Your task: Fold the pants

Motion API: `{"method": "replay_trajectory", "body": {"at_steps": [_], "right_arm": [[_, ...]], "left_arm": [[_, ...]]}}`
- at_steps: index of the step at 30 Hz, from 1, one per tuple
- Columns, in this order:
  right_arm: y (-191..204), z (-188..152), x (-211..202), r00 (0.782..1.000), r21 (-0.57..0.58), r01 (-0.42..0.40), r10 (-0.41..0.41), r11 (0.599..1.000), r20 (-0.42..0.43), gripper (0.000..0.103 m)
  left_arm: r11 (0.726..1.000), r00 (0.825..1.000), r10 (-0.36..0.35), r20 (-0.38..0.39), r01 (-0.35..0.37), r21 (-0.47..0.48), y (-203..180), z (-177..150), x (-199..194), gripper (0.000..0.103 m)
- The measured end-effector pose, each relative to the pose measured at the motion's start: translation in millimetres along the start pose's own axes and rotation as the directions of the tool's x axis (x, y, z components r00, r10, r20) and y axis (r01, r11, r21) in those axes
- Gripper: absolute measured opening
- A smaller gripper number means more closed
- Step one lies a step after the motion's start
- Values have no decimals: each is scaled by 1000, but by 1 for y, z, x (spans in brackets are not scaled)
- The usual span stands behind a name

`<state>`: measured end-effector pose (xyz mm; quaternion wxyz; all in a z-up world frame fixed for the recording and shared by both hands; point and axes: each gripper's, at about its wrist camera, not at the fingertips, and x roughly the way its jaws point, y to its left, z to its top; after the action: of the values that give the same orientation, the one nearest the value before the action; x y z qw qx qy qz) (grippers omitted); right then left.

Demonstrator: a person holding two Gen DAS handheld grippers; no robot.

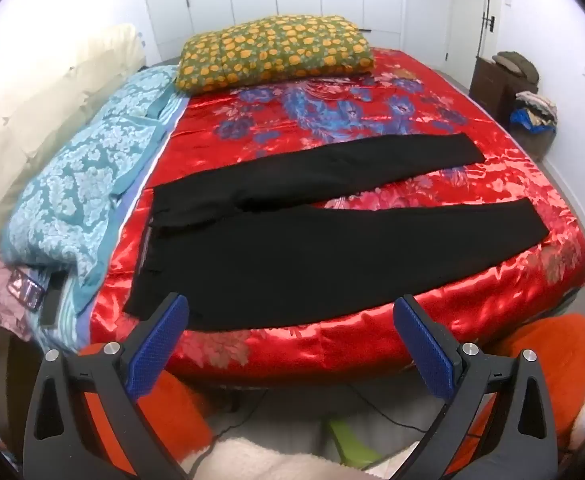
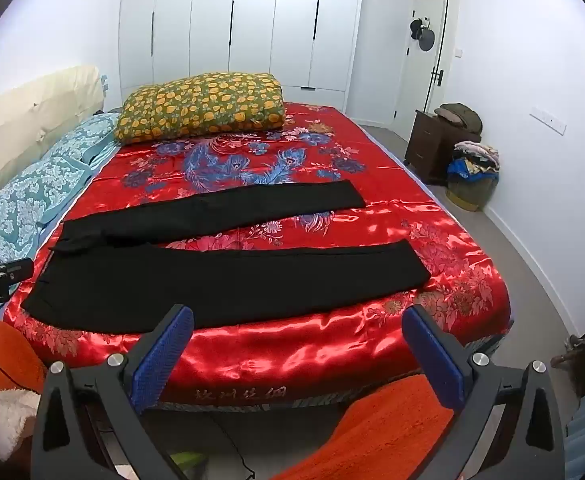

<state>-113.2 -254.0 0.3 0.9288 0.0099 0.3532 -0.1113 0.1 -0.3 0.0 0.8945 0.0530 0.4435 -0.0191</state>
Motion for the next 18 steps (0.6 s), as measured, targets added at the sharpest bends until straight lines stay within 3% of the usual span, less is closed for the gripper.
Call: {"method": "replay_trajectory", "body": {"at_steps": [18], "right_arm": [[18, 10, 15, 997, -70, 18, -23, 997, -77, 103]], "left_arm": [[1000, 1000, -6, -4, 6, 8, 2, -1, 1, 102]]}}
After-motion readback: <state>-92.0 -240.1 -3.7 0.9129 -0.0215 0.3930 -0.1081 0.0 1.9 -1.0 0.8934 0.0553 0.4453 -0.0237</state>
